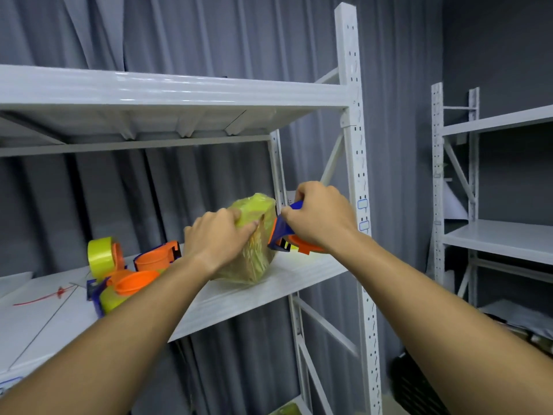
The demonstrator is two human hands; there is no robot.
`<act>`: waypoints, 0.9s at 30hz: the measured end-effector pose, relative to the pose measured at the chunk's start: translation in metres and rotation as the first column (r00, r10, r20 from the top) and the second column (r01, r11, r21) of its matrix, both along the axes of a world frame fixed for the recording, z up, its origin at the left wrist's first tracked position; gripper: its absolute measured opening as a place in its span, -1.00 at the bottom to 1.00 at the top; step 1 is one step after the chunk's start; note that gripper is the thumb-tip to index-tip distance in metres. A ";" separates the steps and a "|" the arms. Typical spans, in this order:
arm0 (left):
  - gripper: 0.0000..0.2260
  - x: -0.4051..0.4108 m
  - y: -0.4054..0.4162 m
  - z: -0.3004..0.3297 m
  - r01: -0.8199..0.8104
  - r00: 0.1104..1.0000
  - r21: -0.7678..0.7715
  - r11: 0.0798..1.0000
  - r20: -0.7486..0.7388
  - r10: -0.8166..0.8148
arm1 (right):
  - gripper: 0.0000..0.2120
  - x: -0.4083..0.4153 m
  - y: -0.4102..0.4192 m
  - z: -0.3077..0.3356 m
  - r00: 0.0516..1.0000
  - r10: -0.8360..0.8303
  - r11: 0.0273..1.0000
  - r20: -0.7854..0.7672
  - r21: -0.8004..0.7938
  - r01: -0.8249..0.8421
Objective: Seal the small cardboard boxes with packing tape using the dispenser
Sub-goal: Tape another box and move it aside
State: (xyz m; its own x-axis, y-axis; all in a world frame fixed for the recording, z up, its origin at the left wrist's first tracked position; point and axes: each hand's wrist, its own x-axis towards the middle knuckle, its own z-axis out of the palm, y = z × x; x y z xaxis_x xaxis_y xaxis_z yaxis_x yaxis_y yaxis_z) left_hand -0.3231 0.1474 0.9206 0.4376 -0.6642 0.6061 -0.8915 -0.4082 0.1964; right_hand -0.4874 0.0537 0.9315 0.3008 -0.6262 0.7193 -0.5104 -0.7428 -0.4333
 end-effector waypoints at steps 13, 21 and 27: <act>-0.54 0.080 -0.080 -0.027 0.076 0.990 -0.031 0.997 -0.116 -0.080 | -0.75 0.050 -0.108 0.010 0.961 0.060 0.965 0.268 0.229 -0.124; -0.55 0.083 -0.094 -0.012 0.159 0.972 0.155 0.975 -0.200 -0.127 | -0.71 0.064 -0.155 0.023 0.913 0.140 0.942 0.383 0.231 -0.242; -0.81 0.080 -0.109 -0.008 0.349 0.881 0.092 0.932 -0.372 -0.293 | -0.66 0.083 -0.168 0.032 0.896 0.212 0.911 0.390 0.254 -0.326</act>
